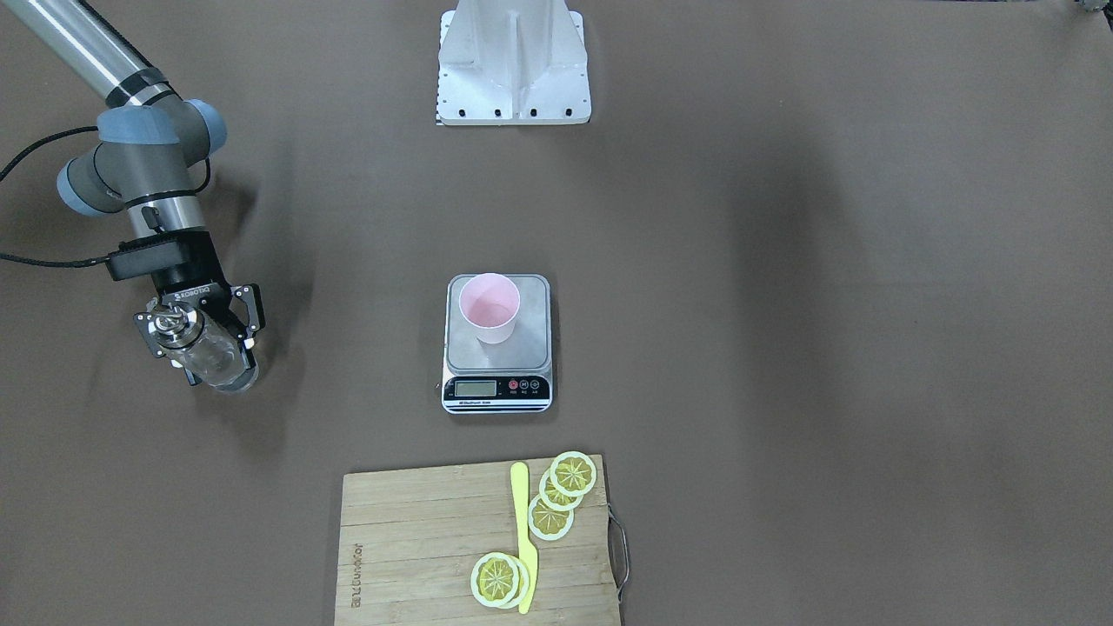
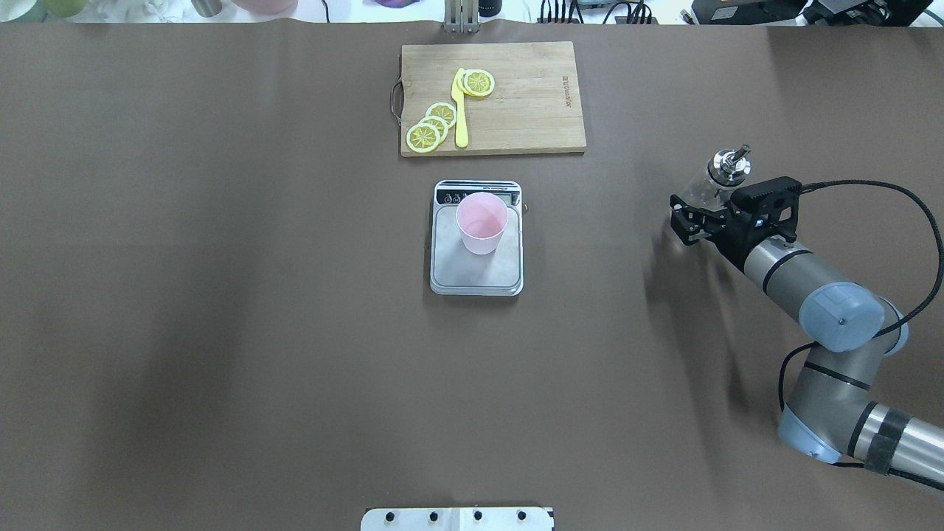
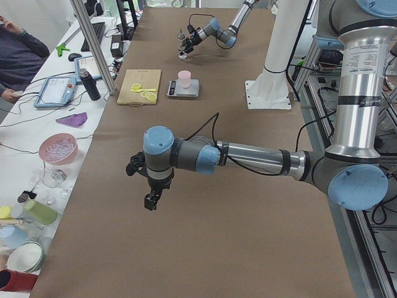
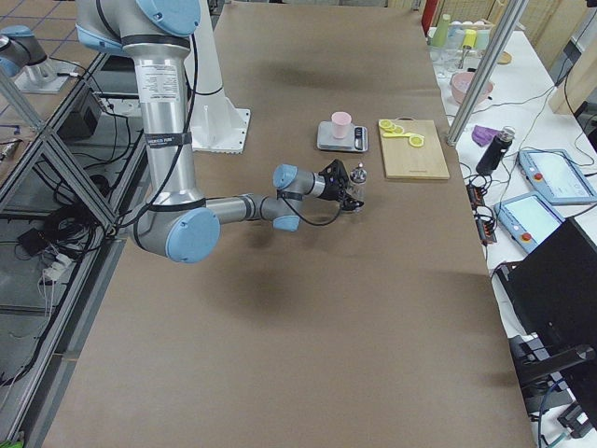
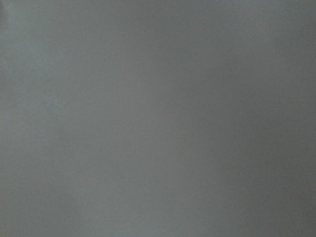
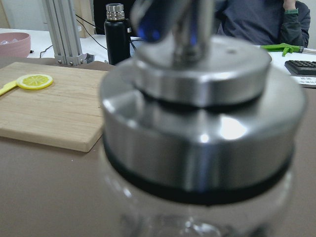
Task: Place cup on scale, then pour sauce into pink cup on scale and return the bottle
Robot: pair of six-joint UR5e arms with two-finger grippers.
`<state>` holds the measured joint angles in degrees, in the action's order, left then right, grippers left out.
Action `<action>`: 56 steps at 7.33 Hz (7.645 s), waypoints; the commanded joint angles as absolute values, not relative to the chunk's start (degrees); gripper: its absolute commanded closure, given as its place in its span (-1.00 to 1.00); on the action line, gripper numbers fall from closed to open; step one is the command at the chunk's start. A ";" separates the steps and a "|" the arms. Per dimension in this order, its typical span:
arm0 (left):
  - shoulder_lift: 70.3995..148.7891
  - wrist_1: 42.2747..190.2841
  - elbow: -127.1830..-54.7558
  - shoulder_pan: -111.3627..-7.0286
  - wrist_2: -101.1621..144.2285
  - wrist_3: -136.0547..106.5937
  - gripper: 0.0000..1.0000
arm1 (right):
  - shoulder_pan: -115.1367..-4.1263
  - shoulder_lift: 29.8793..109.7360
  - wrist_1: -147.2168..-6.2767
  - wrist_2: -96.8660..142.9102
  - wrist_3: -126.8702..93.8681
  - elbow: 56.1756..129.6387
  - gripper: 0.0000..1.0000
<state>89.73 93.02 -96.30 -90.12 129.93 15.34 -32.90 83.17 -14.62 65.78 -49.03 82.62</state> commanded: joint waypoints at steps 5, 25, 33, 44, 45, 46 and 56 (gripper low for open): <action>85.60 91.14 -97.56 -93.25 131.48 16.96 -0.97 | -36.04 82.88 -22.66 66.54 -48.25 83.32 1.00; 84.11 91.67 -93.52 -93.25 131.48 16.43 -0.97 | -18.90 59.34 -121.51 33.40 -61.43 99.14 1.00; 82.79 91.93 -92.90 -93.25 131.48 16.70 -0.97 | -17.23 52.93 -141.03 33.40 -61.52 98.09 1.00; 82.71 91.85 -92.20 -93.16 131.48 16.70 -0.97 | -15.73 44.93 -161.37 33.49 -70.75 89.50 1.00; 82.71 91.85 -92.02 -93.16 131.48 16.70 -0.97 | -15.65 44.30 -161.54 33.49 -71.01 89.04 1.00; 82.71 91.93 -91.67 -93.16 131.57 16.70 -0.97 | -15.64 43.77 -163.46 33.49 -71.10 88.77 1.00; 82.71 91.93 -91.49 -93.08 131.57 16.70 -0.97 | -15.56 40.17 -171.91 33.93 -75.40 82.71 1.00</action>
